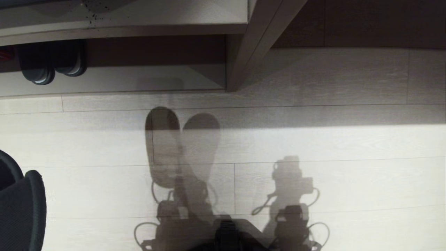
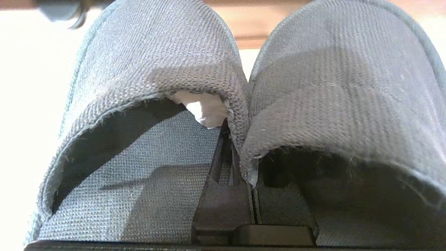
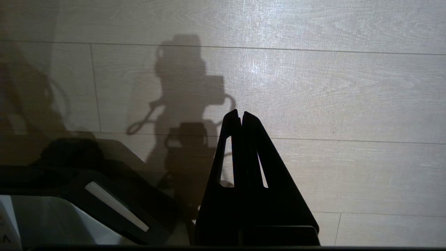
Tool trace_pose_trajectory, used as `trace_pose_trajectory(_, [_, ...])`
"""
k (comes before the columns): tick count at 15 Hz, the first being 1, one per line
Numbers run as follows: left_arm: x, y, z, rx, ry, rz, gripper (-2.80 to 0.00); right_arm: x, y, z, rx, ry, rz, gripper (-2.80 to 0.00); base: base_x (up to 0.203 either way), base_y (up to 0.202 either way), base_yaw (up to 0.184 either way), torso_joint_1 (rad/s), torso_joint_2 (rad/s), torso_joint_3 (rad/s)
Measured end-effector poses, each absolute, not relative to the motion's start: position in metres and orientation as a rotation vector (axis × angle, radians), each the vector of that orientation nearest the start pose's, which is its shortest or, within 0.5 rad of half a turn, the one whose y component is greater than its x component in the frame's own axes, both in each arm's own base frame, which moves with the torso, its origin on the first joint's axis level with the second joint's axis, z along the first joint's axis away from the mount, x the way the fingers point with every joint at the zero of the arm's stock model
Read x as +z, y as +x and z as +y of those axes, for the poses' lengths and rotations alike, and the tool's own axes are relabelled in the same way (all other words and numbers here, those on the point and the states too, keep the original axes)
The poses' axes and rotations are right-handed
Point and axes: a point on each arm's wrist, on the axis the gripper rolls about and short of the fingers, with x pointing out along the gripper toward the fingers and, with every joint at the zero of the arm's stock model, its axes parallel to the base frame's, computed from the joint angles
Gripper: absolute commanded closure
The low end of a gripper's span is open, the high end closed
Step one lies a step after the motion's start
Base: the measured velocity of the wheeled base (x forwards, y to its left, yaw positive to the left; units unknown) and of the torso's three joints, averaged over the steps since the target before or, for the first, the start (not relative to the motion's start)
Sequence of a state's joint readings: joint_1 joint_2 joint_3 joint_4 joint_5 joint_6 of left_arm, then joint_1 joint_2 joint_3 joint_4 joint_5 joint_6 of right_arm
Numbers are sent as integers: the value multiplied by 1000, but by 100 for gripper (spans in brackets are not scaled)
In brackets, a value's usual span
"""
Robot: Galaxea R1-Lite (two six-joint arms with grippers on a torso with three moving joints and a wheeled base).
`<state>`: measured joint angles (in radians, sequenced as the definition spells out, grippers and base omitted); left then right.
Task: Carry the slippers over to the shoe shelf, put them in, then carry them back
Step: Place the slippers on the floor
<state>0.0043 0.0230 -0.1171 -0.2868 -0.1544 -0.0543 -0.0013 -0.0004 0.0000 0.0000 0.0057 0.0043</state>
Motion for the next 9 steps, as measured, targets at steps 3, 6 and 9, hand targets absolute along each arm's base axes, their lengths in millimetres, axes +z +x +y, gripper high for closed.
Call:
trace_pose_trajectory(3, [111,-29,-2,-77,24,-306,0,76,-23,0,4,4,-1,0,0,0,0,0,0,0])
trace_pose_trajectory(6, [95,-25,-2,-54,84,-189,0,76,-23,0,4,5,-1,0,0,0,0,0,0,0])
trace_pose_trajectory(9, [79,-23,-1,-16,114,-38,0,75,-23,0,4,5,0,0,0,0,0,0,0,0])
